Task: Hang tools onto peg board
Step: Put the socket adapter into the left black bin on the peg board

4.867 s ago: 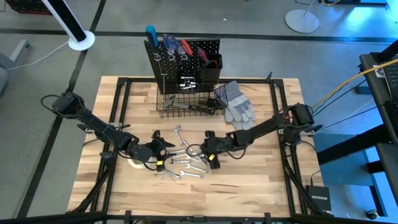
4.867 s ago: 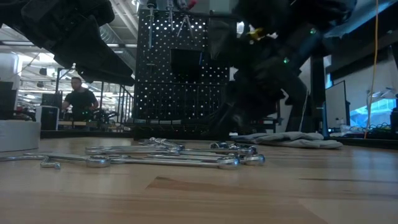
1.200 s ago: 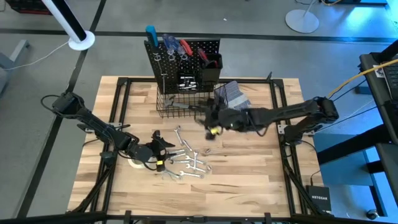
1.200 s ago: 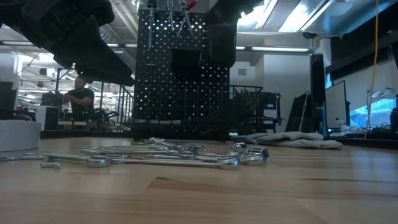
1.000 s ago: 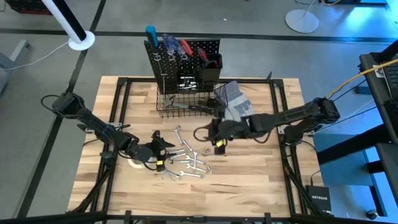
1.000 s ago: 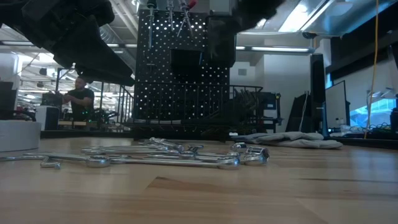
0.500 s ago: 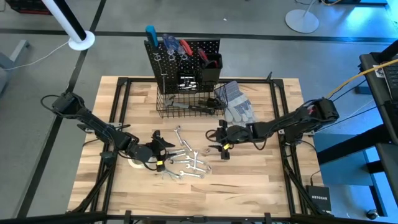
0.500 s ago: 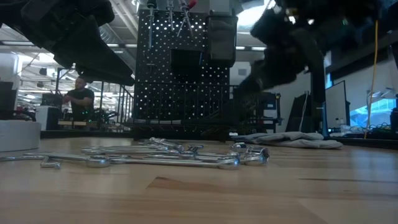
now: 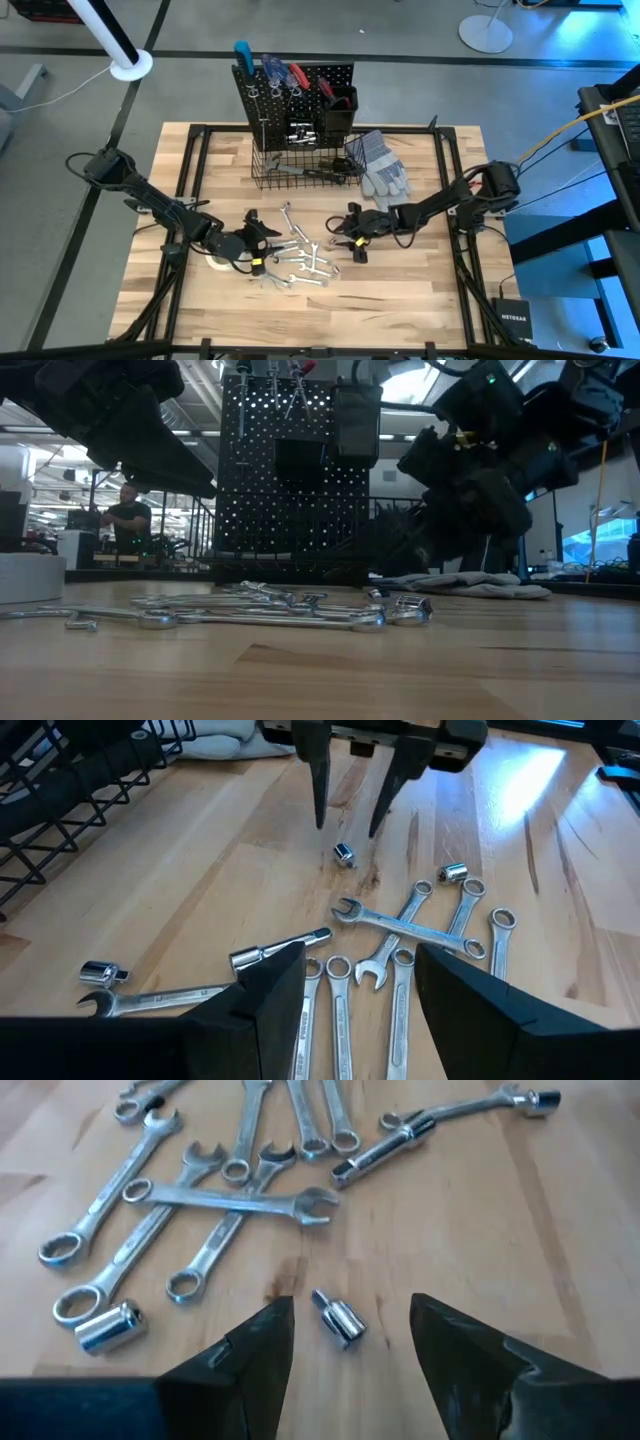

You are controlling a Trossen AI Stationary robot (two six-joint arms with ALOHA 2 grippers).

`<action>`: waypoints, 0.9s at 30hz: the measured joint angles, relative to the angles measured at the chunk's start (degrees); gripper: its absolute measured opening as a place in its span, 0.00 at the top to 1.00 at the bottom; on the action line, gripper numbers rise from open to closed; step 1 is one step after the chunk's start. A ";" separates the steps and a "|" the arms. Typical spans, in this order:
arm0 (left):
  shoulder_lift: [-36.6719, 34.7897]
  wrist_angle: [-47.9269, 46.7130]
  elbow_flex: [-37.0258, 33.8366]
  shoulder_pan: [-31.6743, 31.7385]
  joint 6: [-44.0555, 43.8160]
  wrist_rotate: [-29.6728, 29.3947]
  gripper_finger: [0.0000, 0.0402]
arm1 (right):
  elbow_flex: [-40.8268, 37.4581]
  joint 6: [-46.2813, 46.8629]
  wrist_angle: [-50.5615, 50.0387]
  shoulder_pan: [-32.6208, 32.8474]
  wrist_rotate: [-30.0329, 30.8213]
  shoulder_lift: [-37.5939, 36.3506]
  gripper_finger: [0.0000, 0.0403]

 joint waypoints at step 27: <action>0.01 -0.07 0.00 0.00 0.22 -0.01 0.55 | 2.33 -0.12 7.80 -1.10 -0.07 11.04 0.55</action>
